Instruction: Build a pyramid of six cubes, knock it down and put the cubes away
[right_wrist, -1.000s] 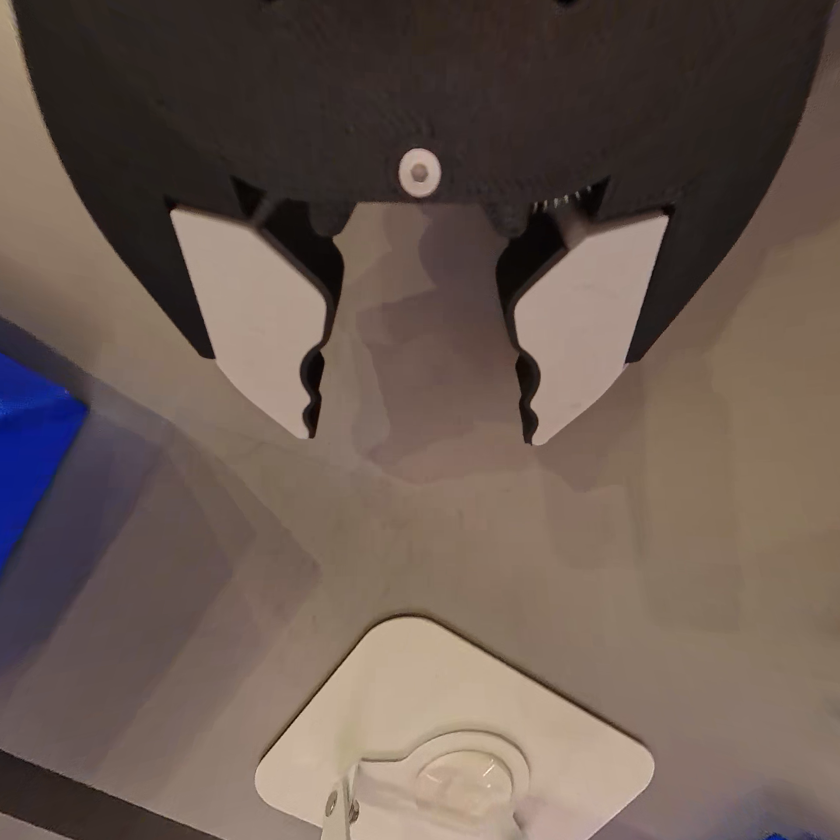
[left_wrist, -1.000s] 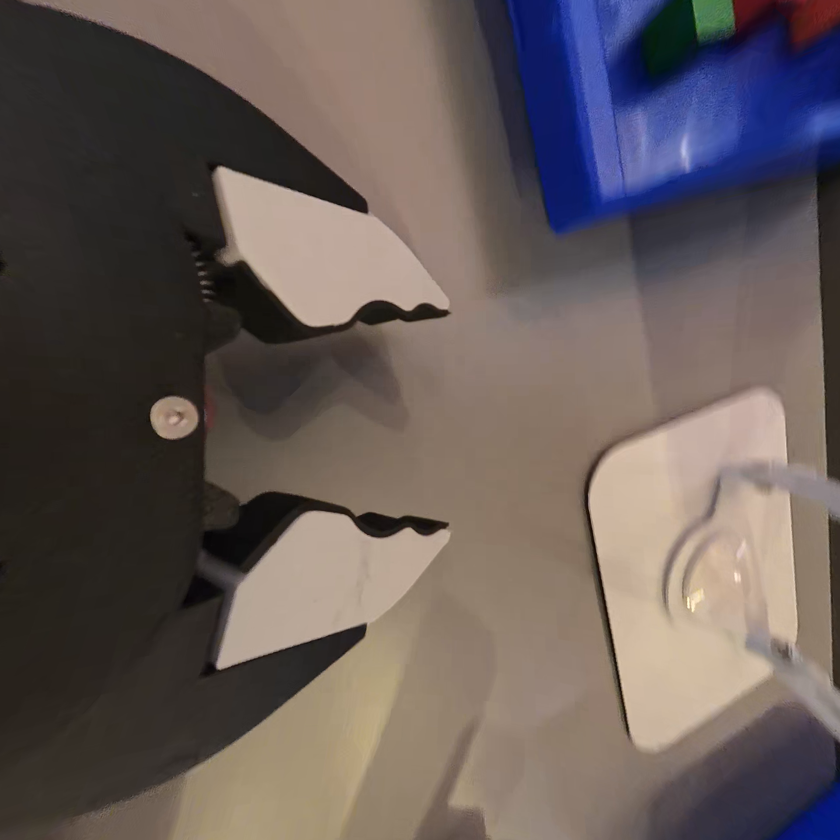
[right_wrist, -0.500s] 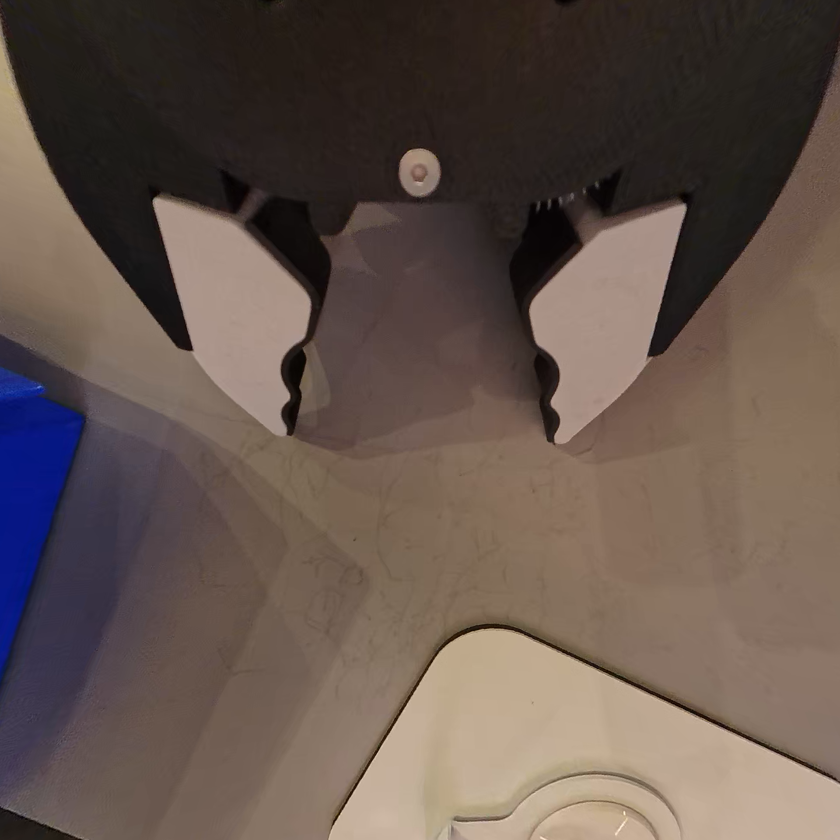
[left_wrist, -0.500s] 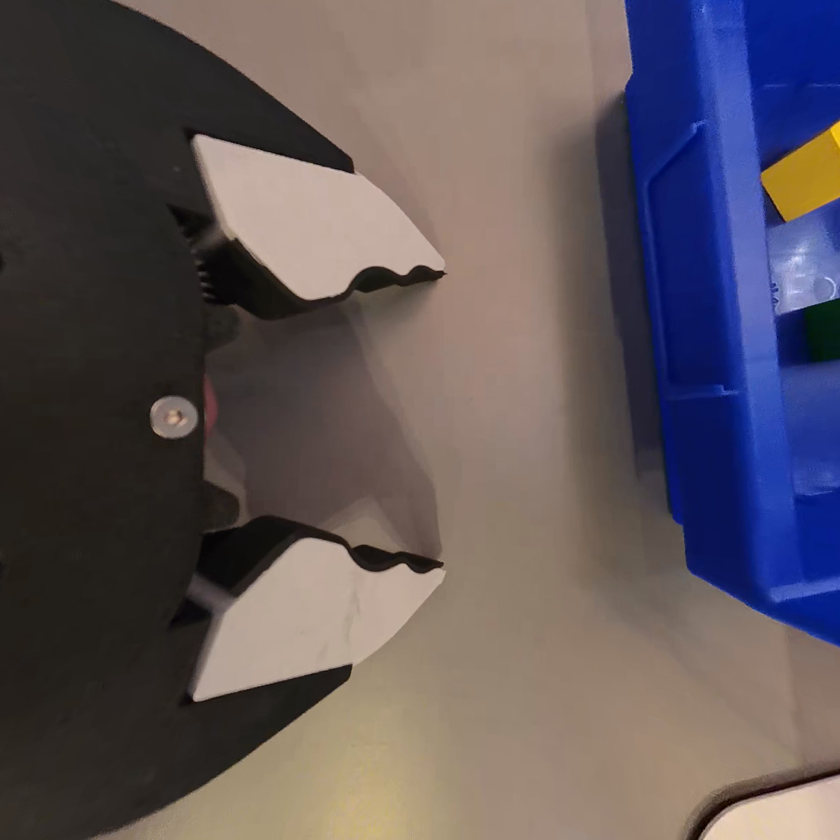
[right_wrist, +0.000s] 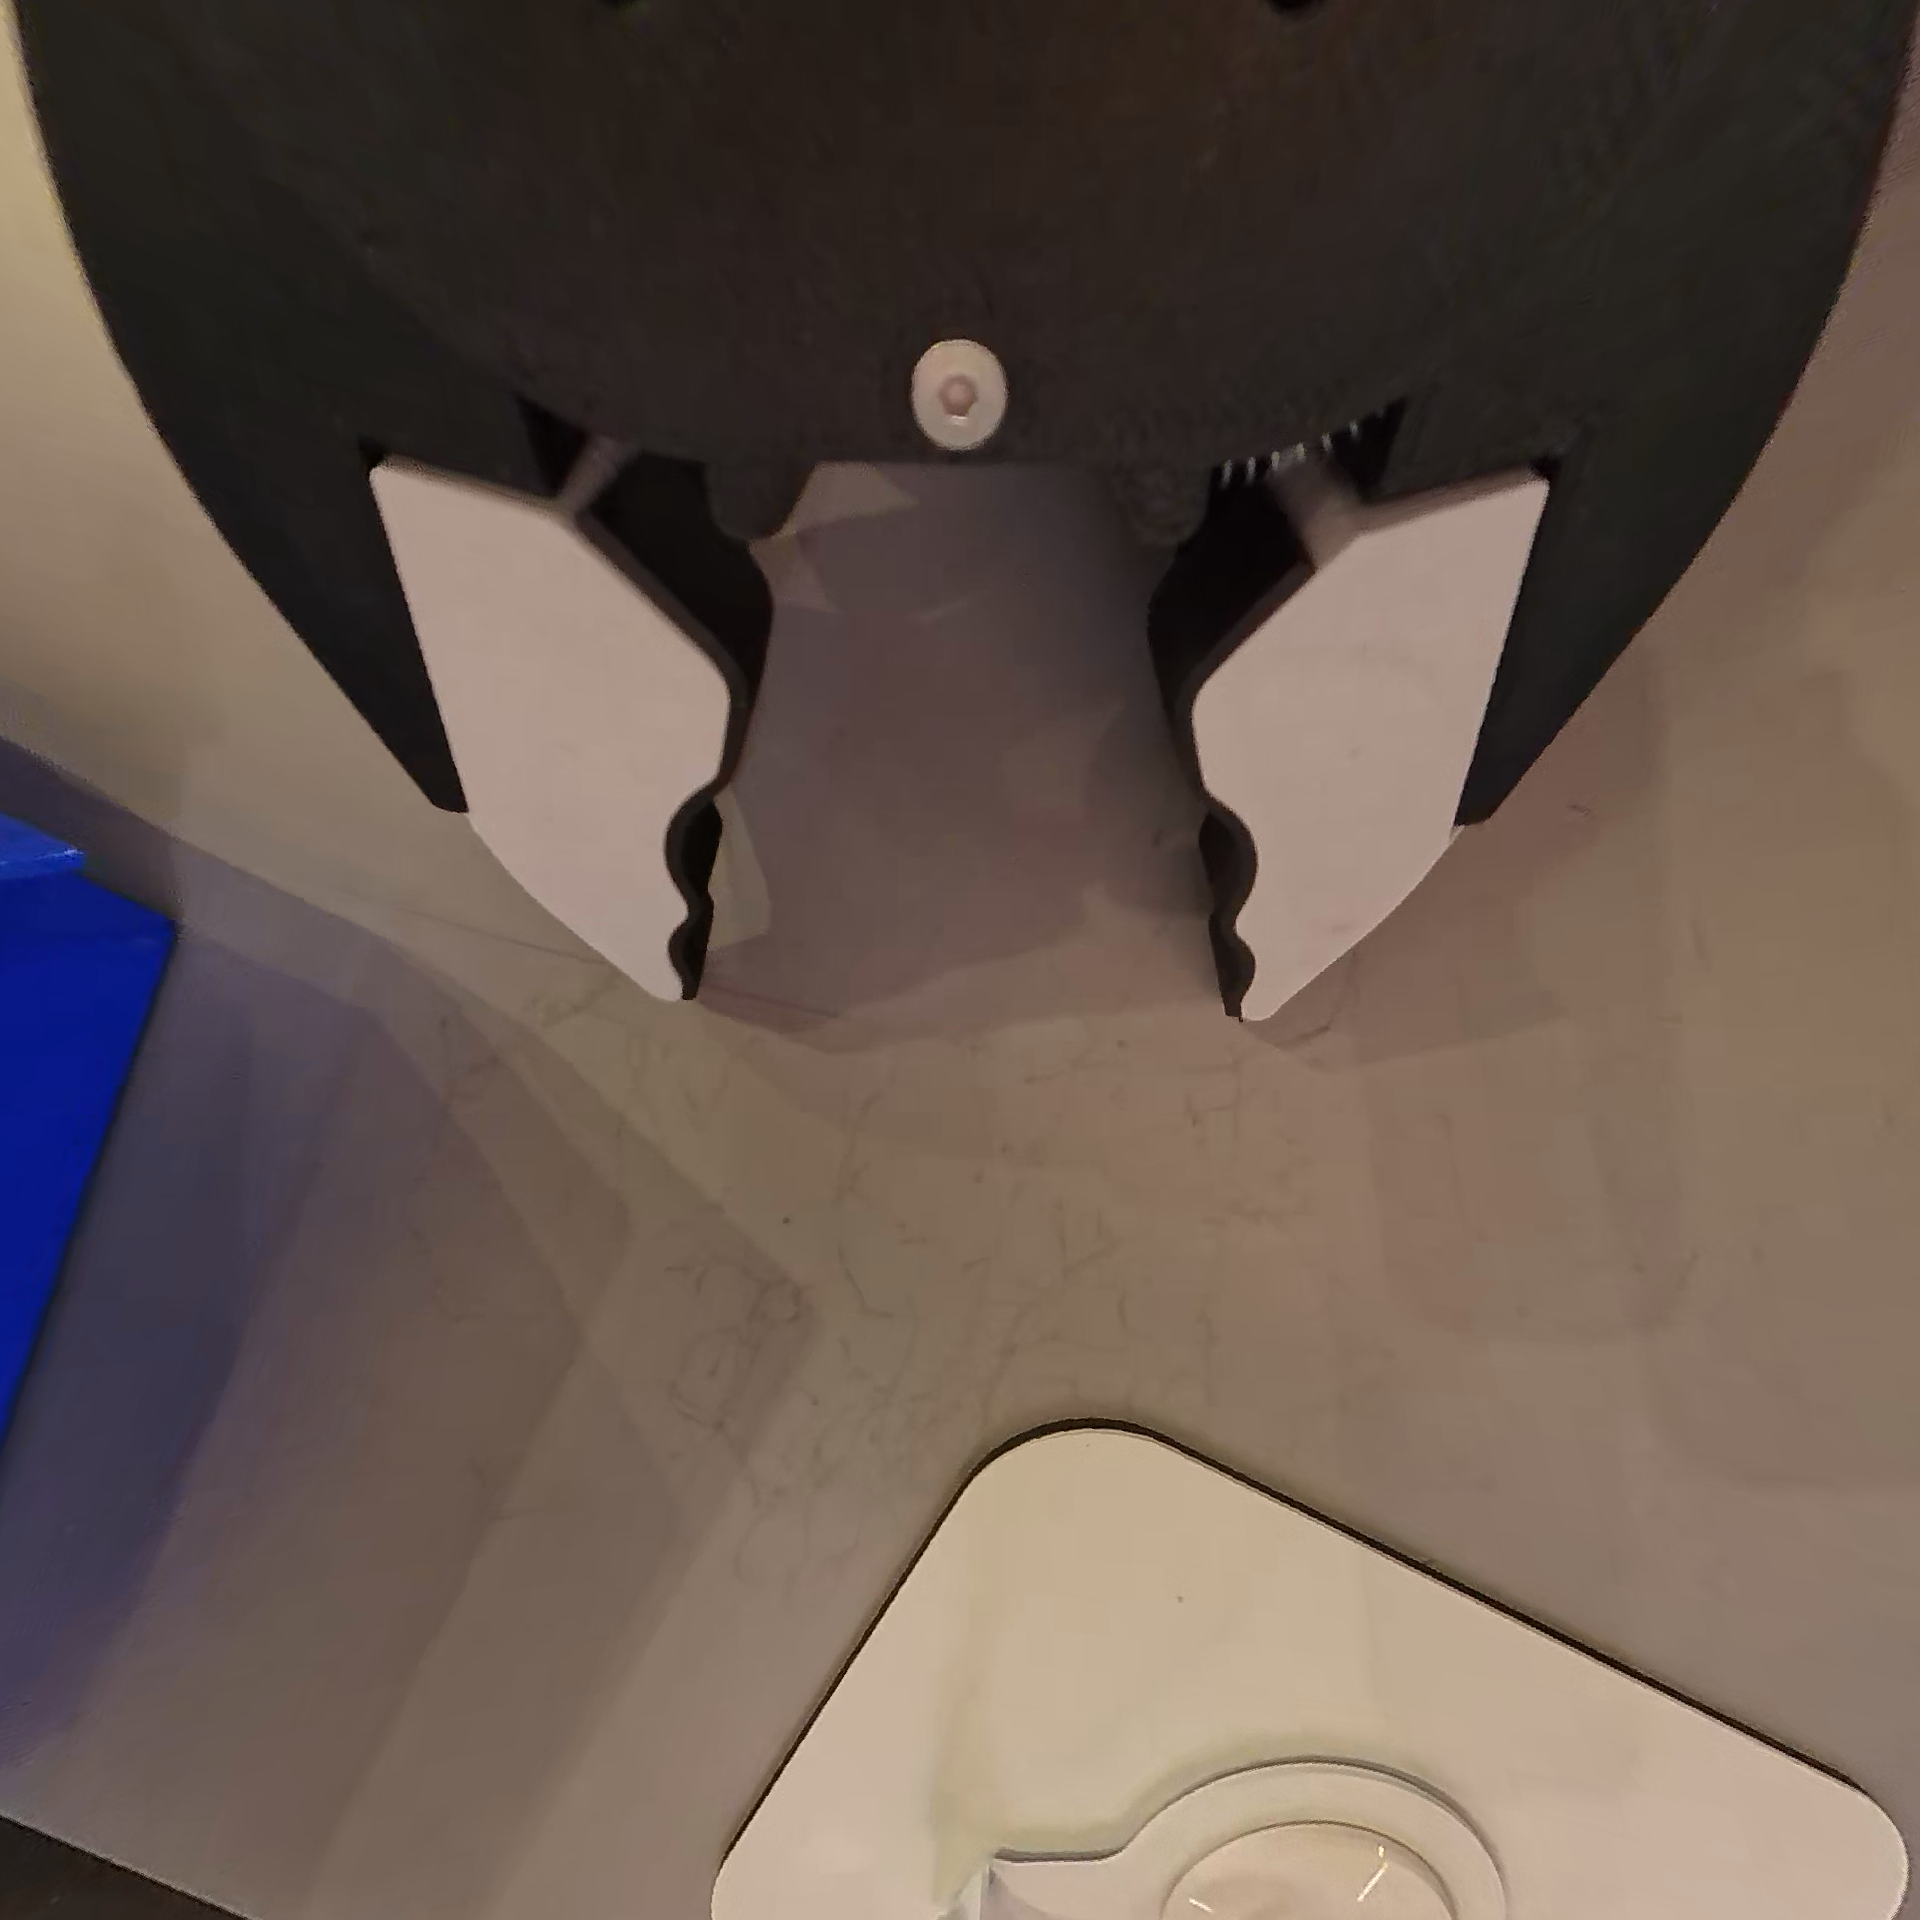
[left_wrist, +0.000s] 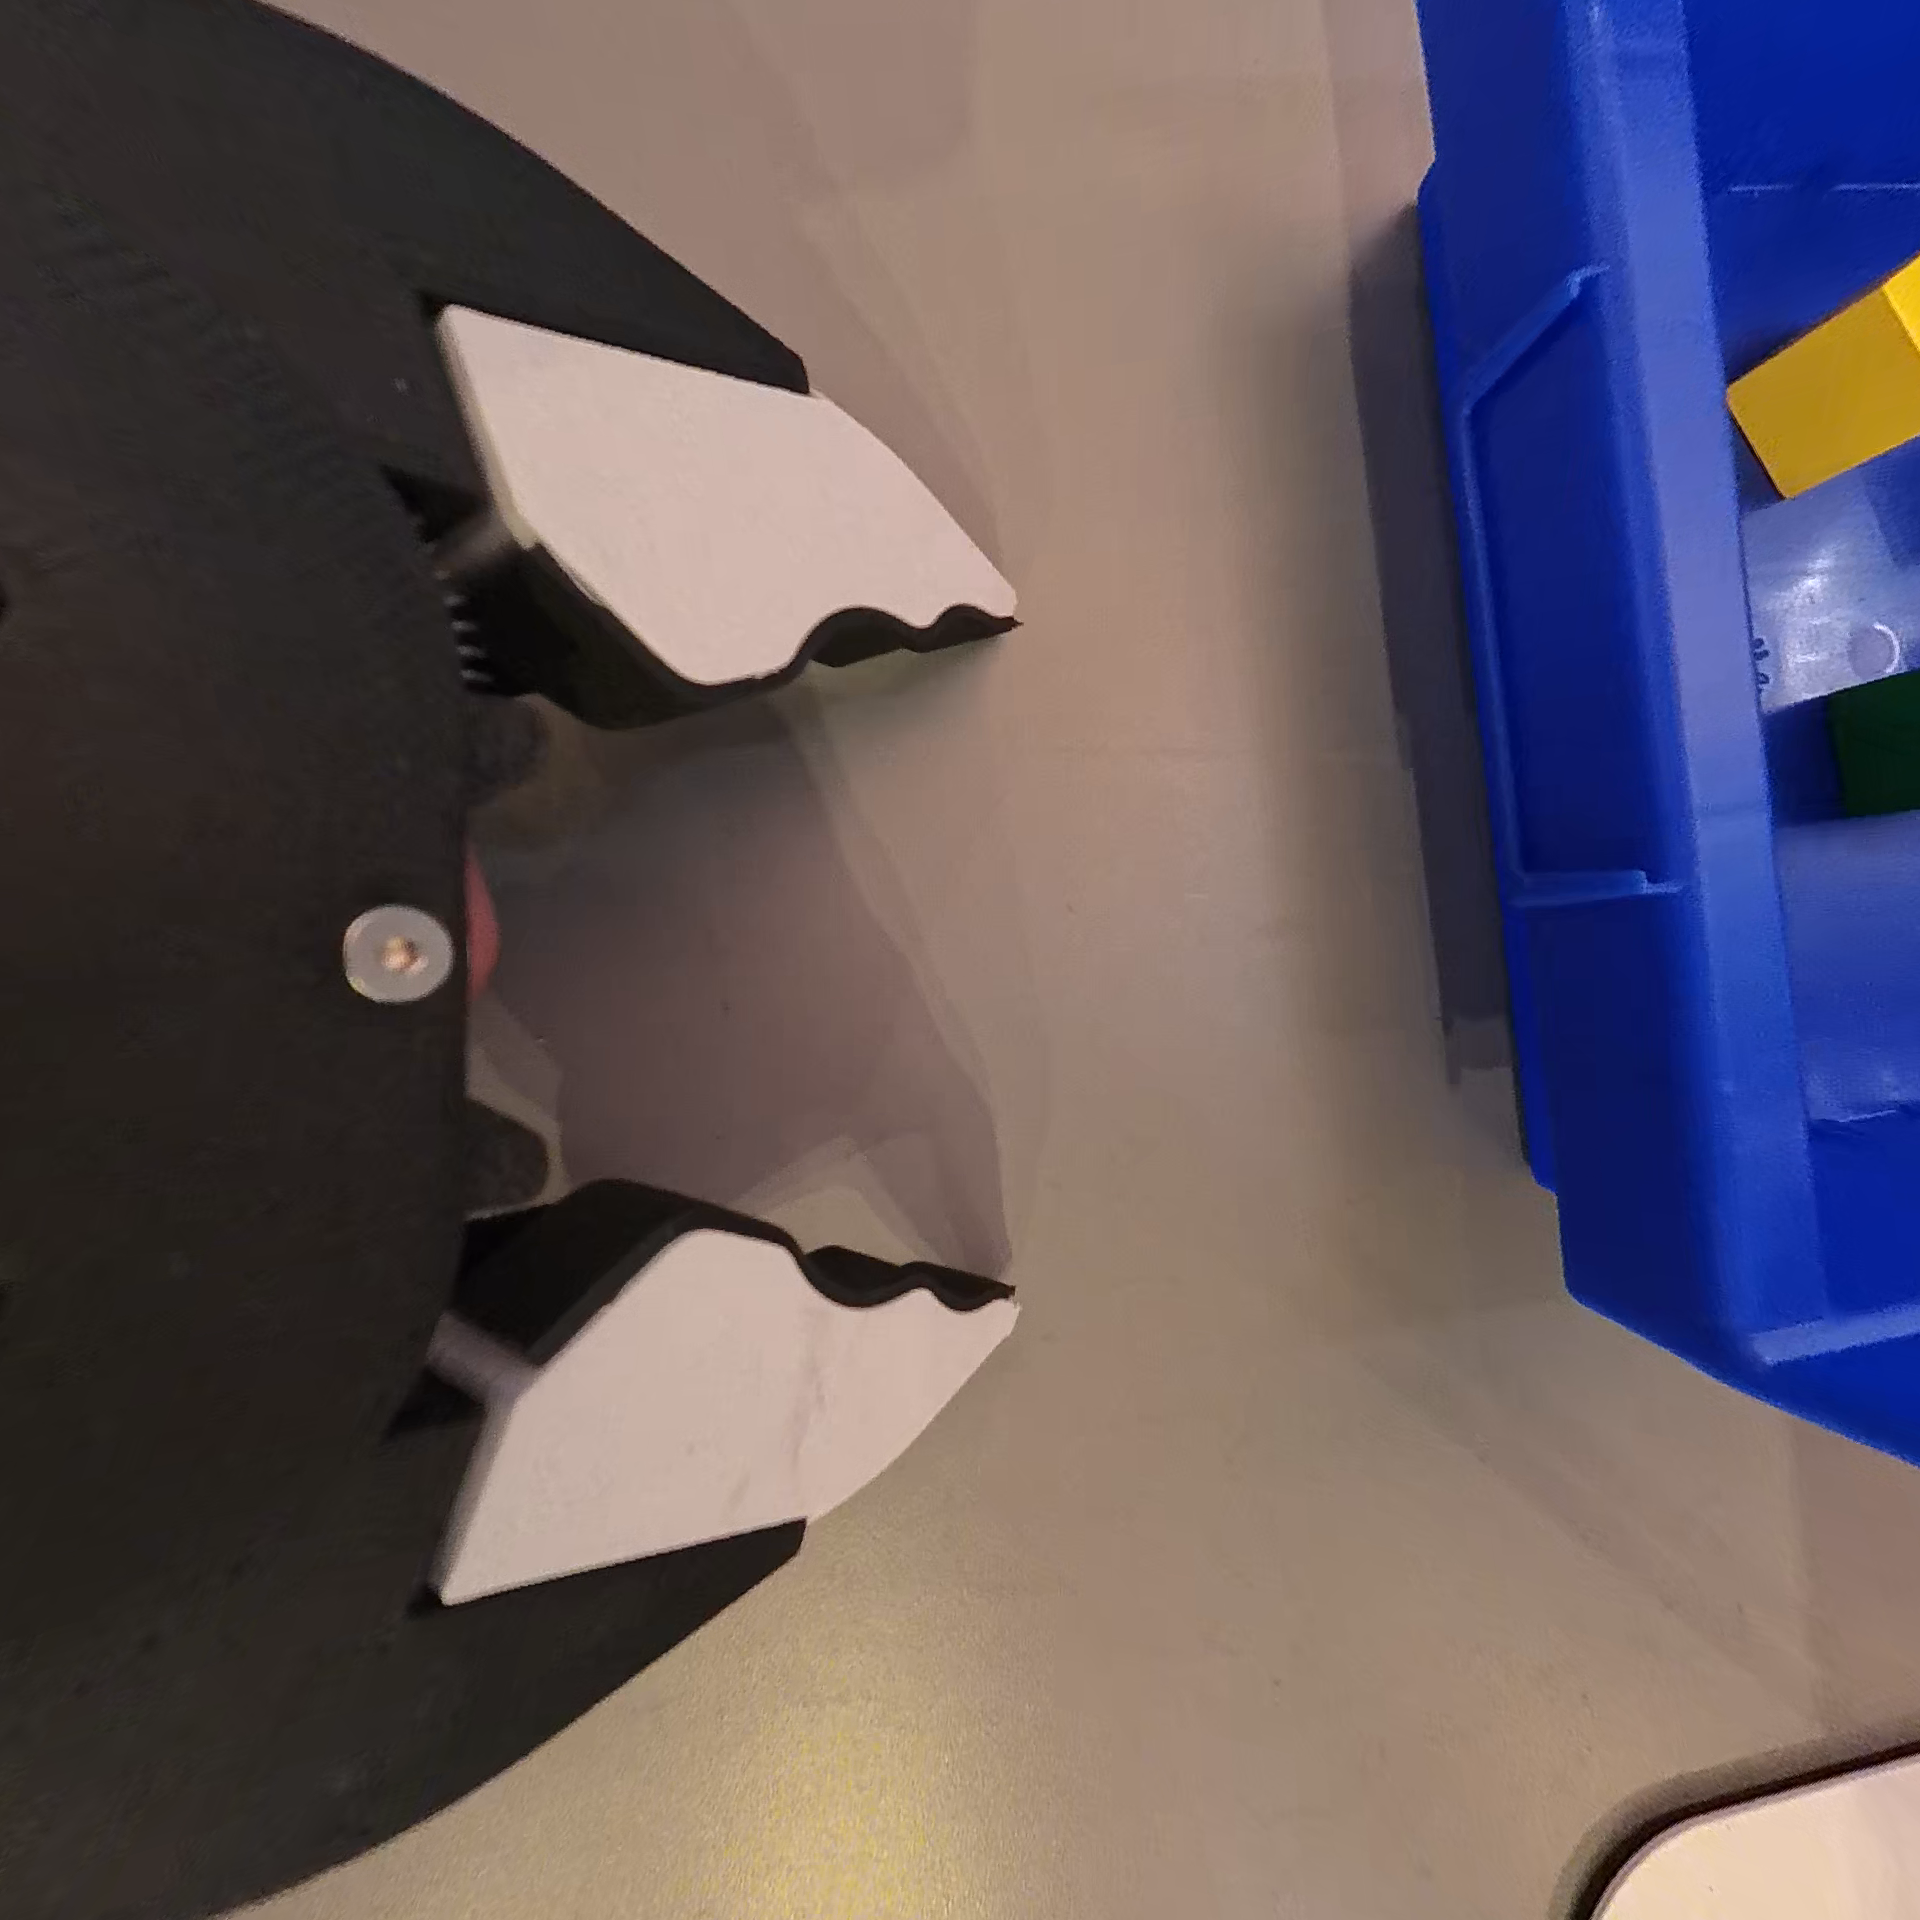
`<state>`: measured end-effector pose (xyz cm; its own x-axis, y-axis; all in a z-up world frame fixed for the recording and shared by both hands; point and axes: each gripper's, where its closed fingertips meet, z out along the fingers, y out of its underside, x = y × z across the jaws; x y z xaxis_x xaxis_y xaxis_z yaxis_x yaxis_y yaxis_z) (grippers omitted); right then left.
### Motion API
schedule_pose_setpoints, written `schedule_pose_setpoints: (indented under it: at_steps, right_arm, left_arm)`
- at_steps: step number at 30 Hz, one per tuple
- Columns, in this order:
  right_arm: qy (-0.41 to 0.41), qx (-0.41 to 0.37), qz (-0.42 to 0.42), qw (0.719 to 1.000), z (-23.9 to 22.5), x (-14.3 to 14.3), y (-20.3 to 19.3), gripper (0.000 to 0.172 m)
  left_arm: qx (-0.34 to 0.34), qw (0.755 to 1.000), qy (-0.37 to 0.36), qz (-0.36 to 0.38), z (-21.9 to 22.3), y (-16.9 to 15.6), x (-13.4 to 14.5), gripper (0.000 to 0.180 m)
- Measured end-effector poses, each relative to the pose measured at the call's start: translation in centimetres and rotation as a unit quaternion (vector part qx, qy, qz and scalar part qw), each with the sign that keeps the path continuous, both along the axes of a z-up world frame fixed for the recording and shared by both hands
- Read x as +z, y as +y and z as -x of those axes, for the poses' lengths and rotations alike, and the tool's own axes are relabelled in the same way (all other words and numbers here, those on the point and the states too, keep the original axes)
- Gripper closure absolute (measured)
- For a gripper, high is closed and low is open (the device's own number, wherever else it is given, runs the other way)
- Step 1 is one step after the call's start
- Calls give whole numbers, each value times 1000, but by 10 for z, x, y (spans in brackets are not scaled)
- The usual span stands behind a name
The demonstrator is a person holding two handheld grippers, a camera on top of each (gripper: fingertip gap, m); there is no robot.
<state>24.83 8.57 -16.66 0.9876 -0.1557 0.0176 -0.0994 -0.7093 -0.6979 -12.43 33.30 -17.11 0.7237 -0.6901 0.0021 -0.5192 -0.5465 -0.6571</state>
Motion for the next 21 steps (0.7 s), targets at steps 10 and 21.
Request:
schedule_pose_setpoints:
  at_steps: [10, 21]
  right_arm:
    - [4, -41, 10, 999, -12, -3, -3, 55]
    - [5, -42, 10, 999, -12, -3, -3, 54]
  left_arm:
    - [0, 1000, 0, -1, 0, 0, 0, 70]
    - [0, 1000, 0, -1, 0, 0, 0, 70]
